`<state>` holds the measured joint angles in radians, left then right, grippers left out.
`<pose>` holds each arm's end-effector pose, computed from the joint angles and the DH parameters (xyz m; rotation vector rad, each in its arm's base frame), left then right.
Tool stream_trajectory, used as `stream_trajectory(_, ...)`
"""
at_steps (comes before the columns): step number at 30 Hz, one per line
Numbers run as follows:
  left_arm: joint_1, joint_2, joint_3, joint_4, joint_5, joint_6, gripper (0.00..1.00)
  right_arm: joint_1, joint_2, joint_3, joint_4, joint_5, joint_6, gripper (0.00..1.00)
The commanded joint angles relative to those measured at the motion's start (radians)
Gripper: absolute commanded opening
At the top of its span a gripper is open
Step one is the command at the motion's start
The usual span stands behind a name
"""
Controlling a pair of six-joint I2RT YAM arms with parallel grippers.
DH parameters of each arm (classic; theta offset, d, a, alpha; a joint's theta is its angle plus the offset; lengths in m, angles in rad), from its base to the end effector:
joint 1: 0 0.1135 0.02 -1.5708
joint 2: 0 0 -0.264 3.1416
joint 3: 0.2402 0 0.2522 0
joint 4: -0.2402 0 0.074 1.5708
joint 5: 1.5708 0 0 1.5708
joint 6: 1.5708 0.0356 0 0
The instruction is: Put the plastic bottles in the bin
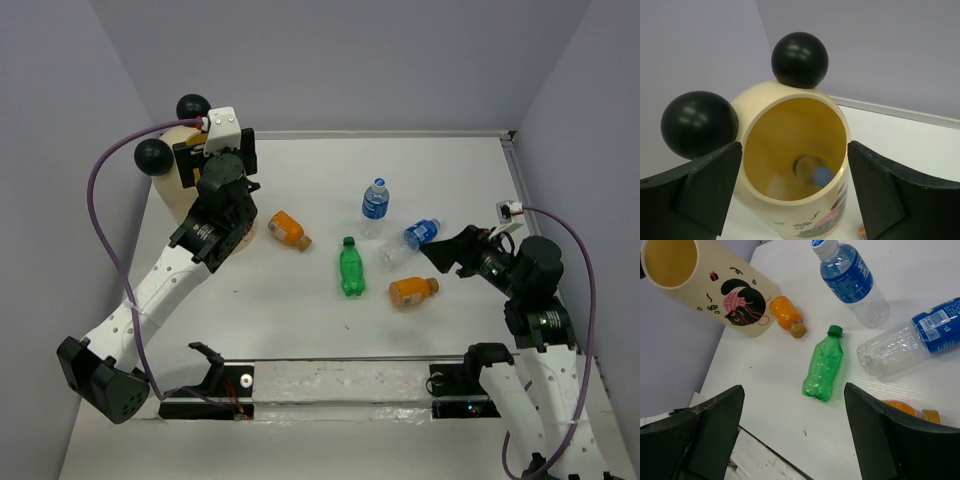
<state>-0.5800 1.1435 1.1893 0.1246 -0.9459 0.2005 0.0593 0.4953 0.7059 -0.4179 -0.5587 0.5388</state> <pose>0.2216 -0.1107 0.4410 -0.2294 1.4634 0.3528 0.1154 0.0258 0.3274 0.0203 1.8405 0.9201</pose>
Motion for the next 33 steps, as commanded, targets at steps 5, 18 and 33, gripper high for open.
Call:
stream_trajectory(5, 0.011, -0.07, 0.096, -0.075, 0.134, -0.133, 0.99, 0.06, 0.176, 0.093, 0.156, 0.031, -0.028, 0.89)
stream_trajectory(18, 0.009, -0.44, -0.209, -0.154, 0.994, -0.368, 0.99, 0.545, 0.674, 0.378, 0.119, 0.86, -0.312, 1.0)
stream_trajectory(33, 0.009, -0.777, -0.459, -0.233, 1.222, -0.395, 0.99, 0.545, 1.163, 0.748, 0.094, 1.028, -0.375, 0.97)
